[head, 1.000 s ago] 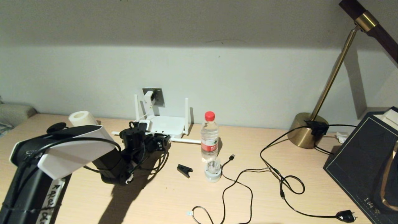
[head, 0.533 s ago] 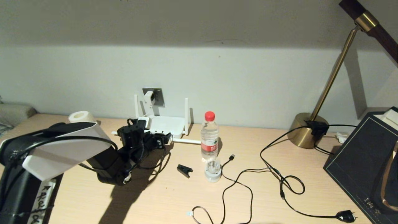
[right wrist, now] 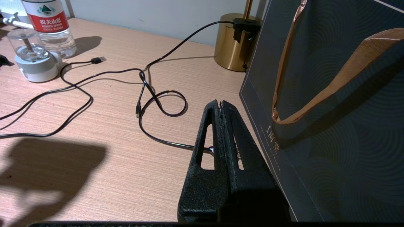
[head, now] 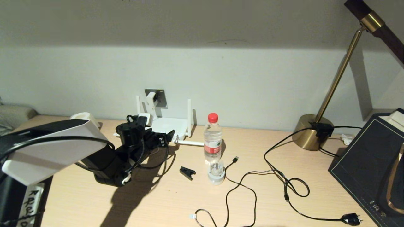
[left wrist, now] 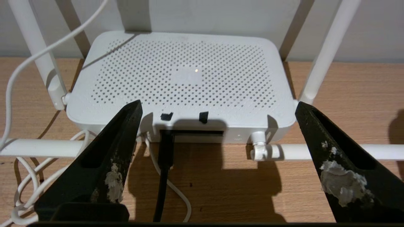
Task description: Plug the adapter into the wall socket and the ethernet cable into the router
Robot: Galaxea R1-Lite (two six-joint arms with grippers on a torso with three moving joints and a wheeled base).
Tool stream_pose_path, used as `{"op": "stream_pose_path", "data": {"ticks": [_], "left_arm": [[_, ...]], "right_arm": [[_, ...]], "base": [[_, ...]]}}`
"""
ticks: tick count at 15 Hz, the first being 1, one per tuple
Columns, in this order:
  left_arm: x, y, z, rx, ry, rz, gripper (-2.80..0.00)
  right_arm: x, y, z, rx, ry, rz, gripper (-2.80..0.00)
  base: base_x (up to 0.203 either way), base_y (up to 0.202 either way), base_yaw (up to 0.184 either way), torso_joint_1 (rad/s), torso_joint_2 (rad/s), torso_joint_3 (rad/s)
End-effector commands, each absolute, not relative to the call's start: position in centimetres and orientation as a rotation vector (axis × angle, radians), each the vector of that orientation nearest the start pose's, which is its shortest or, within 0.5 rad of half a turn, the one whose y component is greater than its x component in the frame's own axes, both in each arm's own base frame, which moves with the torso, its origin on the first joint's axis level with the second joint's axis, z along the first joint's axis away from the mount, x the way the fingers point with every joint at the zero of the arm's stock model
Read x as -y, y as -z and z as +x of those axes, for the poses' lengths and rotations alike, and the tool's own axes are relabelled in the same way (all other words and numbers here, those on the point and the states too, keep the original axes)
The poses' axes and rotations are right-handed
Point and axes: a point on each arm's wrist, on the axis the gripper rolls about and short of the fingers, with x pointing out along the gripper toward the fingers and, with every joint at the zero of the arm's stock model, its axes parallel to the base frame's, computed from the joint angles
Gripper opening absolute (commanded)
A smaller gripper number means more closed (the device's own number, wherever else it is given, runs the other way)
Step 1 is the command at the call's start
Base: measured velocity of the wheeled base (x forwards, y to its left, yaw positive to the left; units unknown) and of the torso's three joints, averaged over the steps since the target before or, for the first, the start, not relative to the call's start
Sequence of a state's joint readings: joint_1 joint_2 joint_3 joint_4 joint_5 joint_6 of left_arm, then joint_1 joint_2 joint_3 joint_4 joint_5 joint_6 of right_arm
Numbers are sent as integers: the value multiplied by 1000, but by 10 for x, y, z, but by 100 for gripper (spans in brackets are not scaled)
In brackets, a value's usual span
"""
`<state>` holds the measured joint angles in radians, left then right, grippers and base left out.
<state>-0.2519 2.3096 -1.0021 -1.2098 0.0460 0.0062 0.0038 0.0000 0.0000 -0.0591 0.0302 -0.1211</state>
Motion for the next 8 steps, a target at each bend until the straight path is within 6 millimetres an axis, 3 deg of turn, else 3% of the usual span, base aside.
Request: {"op": "stream_pose_path", "data": {"ticks": [1,4,5,8], "left_arm": [[107,-79,406,-52,212,16,0],[108,-122,386,33,223,3,0],[108,-141,374,70,229,1,-280],[100,-214,322,212,237,-10,-280]], "right_arm": [[-1,-75,-21,37,-33,-123,-280],[-1,-75,-21,37,-33,-122,-280],[-1,-75,-21,37,-34,-122,-280],[-1,-75,-21,37,-33,-122,-280]], "base": [[0,0,0,0,0,0],[0,0,0,0,0,0],[0,0,0,0,0,0],[0,0,0,0,0,0]]}}
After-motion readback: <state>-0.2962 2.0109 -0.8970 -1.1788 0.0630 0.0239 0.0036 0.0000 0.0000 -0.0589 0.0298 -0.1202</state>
